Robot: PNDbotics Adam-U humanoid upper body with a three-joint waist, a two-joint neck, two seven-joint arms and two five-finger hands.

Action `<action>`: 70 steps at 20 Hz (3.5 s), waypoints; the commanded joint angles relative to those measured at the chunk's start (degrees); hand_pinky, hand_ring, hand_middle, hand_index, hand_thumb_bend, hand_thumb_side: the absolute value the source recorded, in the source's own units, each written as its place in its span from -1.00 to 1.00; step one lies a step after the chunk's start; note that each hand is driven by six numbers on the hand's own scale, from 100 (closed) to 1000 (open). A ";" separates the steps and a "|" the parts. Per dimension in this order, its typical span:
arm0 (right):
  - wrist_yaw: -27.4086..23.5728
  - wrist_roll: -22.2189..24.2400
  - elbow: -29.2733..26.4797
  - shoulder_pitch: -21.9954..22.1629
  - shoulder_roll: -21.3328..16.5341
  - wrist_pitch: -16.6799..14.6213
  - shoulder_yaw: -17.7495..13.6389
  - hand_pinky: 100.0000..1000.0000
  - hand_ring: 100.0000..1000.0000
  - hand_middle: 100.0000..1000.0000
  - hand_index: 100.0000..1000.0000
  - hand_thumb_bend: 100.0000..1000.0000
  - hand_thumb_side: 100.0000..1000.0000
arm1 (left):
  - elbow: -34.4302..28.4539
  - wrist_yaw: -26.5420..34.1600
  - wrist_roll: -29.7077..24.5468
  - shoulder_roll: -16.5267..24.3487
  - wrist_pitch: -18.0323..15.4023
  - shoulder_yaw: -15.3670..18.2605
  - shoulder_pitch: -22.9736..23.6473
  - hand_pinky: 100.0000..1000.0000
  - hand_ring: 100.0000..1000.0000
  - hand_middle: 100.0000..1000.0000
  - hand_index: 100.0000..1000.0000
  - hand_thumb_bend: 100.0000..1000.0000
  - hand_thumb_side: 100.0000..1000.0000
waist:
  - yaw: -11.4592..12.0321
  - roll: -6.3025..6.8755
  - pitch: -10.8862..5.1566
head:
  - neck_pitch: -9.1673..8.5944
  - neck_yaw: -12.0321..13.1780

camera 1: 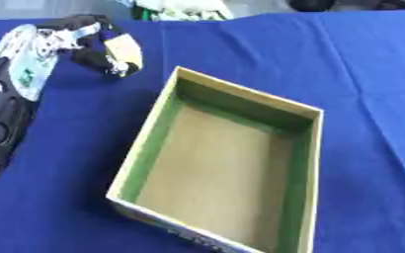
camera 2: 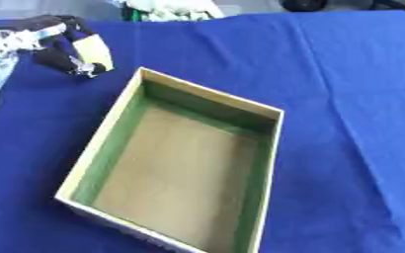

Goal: Pick up objects on the table and place them in the box.

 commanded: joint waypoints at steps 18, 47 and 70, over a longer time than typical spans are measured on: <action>-0.05 -0.31 -1.19 0.82 -0.68 0.79 -1.09 0.07 0.17 -0.01 0.55 -1.00 1.00 | -5.77 9.95 -0.50 2.19 2.58 -0.33 -2.65 0.38 0.68 0.98 0.68 -1.00 -0.39 | 0.58 -0.13 -3.43 | 1.38 -0.19; 0.09 -0.35 -1.19 1.25 -2.27 0.48 -1.22 0.08 0.18 0.00 0.56 -1.00 1.00 | -59.93 31.44 -5.07 7.84 13.76 -27.52 7.21 0.09 0.44 0.77 0.52 -1.00 -0.55 | 2.80 -0.52 -6.08 | 3.05 -3.11; -0.10 0.10 -1.19 0.94 -0.74 0.47 -1.19 0.09 0.18 0.00 0.56 -1.00 1.00 | -45.48 24.93 -8.69 -1.23 9.10 -34.50 16.34 0.10 0.45 0.84 0.50 -1.00 -0.50 | 1.95 -1.04 -5.16 | 3.63 -2.50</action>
